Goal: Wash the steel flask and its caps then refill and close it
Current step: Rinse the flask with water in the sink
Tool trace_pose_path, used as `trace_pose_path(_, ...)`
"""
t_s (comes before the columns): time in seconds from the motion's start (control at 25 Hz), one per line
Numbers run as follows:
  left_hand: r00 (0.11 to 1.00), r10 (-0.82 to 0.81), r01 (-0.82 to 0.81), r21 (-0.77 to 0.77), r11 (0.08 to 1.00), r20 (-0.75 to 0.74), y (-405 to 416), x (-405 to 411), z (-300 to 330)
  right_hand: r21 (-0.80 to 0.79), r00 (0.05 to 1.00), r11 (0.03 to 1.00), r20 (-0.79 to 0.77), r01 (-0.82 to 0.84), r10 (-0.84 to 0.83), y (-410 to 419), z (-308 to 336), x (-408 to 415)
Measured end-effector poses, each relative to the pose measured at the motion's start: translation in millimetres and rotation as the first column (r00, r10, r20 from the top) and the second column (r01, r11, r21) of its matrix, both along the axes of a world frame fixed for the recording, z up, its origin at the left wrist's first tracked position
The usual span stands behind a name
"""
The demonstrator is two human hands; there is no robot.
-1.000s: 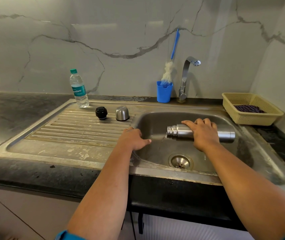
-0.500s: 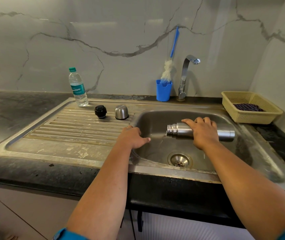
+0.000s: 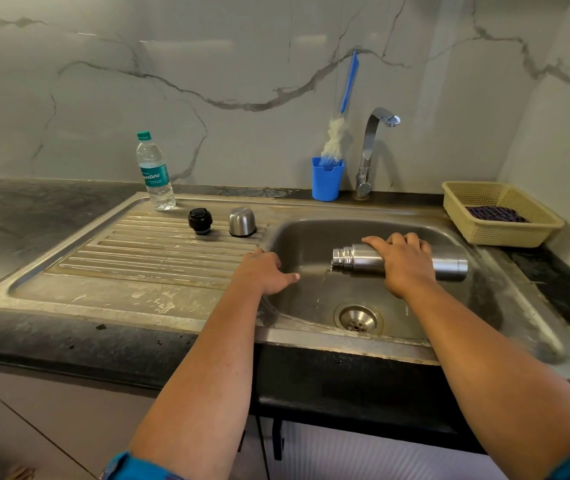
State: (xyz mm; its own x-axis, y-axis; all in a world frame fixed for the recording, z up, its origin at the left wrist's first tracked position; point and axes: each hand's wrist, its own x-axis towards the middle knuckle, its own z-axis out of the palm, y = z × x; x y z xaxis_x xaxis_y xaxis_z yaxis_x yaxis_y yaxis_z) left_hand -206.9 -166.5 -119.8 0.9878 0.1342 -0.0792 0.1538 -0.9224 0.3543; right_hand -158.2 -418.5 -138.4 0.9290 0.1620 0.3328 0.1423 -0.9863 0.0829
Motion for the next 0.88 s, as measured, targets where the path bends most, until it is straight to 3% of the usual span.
trace_pose_path(0.88, 1.0, 0.003, -0.003, 0.003, 1.0, -0.001, 0.1, 0.7, -0.3, -0.034, 0.991, 0.996, 0.096, -0.086, 0.089, 5.0, 6.0, -5.5)
